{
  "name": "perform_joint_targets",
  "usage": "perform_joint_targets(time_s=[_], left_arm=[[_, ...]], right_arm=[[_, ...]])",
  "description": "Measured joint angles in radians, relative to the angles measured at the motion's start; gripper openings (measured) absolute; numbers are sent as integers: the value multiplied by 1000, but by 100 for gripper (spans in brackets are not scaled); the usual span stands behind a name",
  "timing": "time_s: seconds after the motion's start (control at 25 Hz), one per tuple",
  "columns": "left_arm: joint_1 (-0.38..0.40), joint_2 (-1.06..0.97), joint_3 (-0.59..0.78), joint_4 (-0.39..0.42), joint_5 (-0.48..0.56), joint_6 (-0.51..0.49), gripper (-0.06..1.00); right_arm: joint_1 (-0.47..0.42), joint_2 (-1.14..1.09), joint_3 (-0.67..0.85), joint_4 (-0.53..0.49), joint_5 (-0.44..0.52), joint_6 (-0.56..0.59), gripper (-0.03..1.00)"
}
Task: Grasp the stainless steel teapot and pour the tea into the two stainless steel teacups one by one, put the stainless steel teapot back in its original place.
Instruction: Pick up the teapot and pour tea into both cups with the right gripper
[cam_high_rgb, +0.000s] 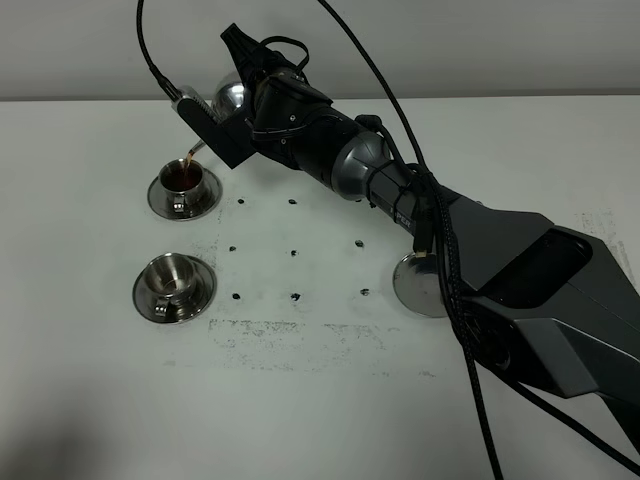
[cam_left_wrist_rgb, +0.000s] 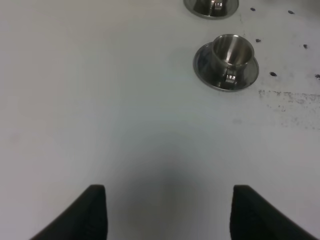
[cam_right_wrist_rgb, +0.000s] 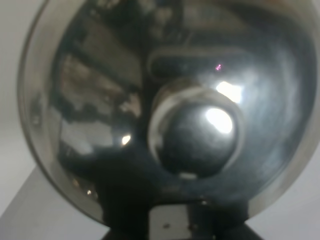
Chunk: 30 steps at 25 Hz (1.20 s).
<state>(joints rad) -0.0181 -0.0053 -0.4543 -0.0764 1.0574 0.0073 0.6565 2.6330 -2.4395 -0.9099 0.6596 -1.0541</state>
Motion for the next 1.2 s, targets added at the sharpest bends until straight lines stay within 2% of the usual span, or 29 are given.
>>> perform_joint_targets(time_s=[0.84, 1.2], left_arm=[[0, 0, 0, 0, 0, 0, 52], [0, 0, 0, 0, 0, 0, 52]], right_arm=[[0, 0, 0, 19, 0, 25, 18], [-5, 0, 0, 125, 19, 36, 18]])
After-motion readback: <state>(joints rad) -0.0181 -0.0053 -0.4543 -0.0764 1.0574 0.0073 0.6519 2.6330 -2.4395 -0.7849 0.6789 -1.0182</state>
